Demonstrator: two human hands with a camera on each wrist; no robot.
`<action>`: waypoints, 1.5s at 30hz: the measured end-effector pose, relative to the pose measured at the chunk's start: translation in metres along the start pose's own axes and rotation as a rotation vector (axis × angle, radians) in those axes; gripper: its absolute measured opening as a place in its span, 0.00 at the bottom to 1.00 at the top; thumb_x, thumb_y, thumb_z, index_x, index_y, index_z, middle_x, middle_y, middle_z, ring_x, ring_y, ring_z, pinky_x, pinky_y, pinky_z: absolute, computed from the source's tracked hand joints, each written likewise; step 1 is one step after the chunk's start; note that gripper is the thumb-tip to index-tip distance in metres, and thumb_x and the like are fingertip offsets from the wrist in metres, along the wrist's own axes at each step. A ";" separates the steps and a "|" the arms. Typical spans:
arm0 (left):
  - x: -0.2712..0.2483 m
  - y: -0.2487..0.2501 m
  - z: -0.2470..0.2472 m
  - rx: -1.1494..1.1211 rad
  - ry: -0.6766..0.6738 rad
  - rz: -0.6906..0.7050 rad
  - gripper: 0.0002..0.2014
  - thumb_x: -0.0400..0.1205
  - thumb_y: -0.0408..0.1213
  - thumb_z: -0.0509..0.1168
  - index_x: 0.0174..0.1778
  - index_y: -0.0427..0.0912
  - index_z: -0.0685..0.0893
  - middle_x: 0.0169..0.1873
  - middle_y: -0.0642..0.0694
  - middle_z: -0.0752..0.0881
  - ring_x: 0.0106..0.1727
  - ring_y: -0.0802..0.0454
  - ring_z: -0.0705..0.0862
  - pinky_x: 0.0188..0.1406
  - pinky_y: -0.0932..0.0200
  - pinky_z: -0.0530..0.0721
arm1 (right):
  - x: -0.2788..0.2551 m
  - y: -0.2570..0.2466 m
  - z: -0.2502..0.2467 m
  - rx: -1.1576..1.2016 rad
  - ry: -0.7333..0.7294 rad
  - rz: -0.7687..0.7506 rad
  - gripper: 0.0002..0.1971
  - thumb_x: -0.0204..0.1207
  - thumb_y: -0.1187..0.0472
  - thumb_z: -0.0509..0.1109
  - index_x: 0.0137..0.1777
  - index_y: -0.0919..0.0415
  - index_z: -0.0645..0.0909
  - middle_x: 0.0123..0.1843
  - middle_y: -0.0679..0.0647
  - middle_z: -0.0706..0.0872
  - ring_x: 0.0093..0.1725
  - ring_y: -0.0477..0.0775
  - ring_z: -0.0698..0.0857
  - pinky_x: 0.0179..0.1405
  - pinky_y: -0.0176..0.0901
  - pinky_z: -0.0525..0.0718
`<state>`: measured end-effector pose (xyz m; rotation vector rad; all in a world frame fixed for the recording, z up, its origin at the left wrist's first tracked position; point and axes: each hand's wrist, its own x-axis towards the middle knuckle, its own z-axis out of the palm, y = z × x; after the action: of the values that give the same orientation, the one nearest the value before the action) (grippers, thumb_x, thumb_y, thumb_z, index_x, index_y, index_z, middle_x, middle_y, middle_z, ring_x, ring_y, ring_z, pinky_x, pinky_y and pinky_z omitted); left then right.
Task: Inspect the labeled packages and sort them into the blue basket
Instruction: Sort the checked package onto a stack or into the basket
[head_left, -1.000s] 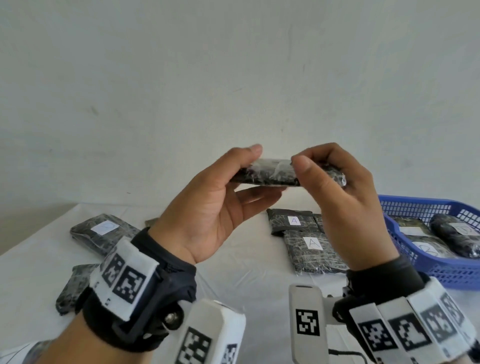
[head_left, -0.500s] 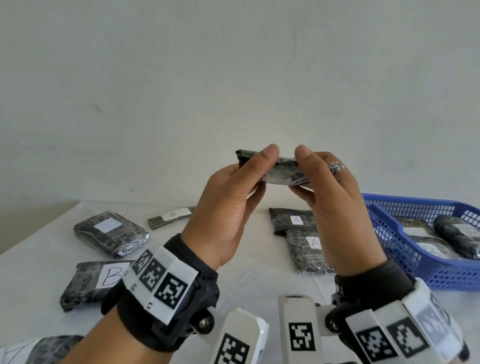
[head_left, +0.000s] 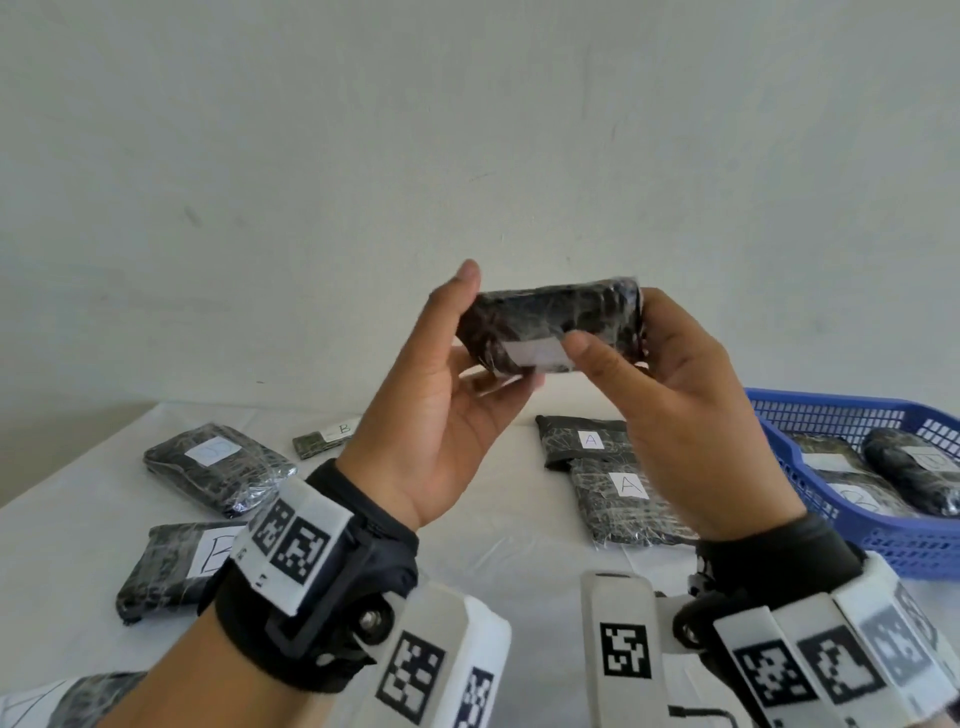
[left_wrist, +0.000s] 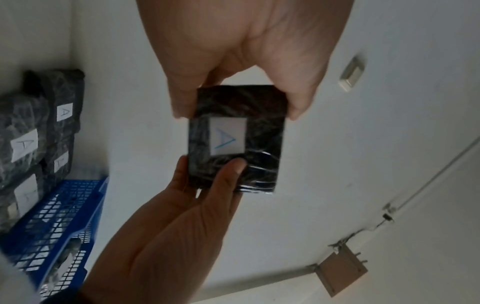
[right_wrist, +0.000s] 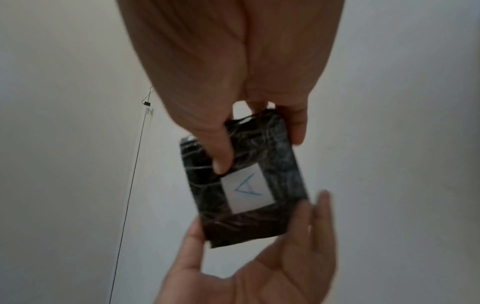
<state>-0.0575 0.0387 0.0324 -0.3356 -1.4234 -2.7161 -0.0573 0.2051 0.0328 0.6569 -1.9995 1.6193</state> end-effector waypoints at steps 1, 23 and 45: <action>0.001 0.001 -0.001 0.039 0.018 -0.025 0.28 0.79 0.56 0.73 0.67 0.37 0.87 0.61 0.33 0.88 0.63 0.42 0.86 0.71 0.38 0.86 | 0.001 0.001 -0.003 -0.031 0.012 -0.009 0.09 0.83 0.56 0.78 0.58 0.58 0.87 0.51 0.55 0.93 0.52 0.60 0.90 0.57 0.57 0.89; -0.002 -0.006 0.000 0.289 -0.108 0.105 0.11 0.72 0.56 0.75 0.37 0.54 0.95 0.43 0.54 0.91 0.53 0.58 0.87 0.75 0.48 0.82 | -0.003 0.000 0.012 0.157 -0.047 0.100 0.12 0.80 0.45 0.67 0.48 0.51 0.85 0.44 0.44 0.89 0.46 0.45 0.85 0.44 0.37 0.80; 0.007 -0.010 -0.004 0.050 -0.081 0.031 0.05 0.81 0.30 0.70 0.46 0.43 0.83 0.40 0.49 0.84 0.46 0.56 0.82 0.54 0.60 0.85 | 0.000 0.003 0.001 0.381 -0.030 0.259 0.19 0.74 0.59 0.64 0.63 0.55 0.87 0.49 0.43 0.86 0.56 0.44 0.85 0.71 0.48 0.81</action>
<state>-0.0661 0.0420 0.0234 -0.4647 -1.4901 -2.6663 -0.0593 0.2042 0.0307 0.5737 -1.8718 2.1890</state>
